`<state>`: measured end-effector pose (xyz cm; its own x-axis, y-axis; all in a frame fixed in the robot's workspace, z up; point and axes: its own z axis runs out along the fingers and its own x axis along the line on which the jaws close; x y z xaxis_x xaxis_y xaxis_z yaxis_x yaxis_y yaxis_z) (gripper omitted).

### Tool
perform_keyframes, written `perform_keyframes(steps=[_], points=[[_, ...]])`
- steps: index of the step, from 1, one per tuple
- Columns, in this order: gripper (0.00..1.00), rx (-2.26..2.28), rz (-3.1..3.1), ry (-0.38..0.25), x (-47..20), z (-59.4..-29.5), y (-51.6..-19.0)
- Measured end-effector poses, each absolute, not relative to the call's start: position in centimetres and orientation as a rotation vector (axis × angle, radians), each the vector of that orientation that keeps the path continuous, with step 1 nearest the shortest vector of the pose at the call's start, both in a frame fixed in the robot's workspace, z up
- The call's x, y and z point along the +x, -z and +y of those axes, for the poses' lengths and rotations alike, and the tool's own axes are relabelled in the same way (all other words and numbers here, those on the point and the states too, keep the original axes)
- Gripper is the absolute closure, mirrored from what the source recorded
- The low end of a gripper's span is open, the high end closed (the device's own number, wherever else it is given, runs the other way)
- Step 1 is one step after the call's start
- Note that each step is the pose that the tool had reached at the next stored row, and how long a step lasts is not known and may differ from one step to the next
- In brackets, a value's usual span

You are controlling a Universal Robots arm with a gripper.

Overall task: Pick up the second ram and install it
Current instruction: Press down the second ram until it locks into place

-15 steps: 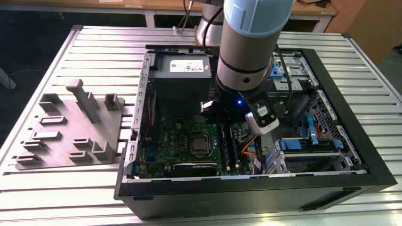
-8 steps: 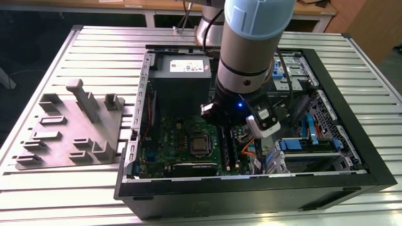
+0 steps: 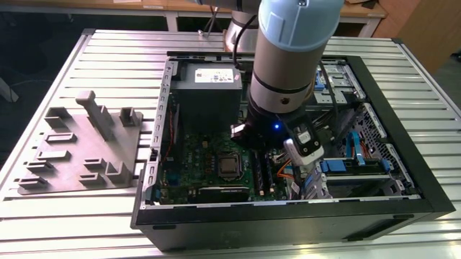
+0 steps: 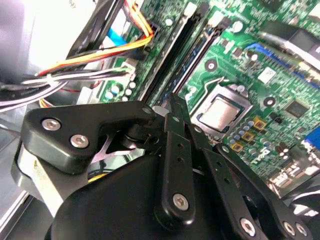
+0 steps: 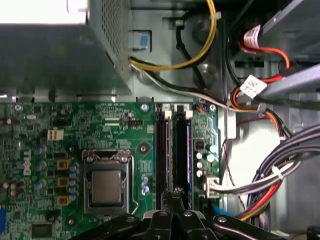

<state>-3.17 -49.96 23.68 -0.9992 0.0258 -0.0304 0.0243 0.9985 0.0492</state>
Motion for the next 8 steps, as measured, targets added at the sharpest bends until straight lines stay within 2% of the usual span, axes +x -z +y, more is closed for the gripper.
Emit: perform_keyframes(steps=[8], points=[[0.90, 0.039, 3.109, -0.076, -3.17, -50.84, -23.59]])
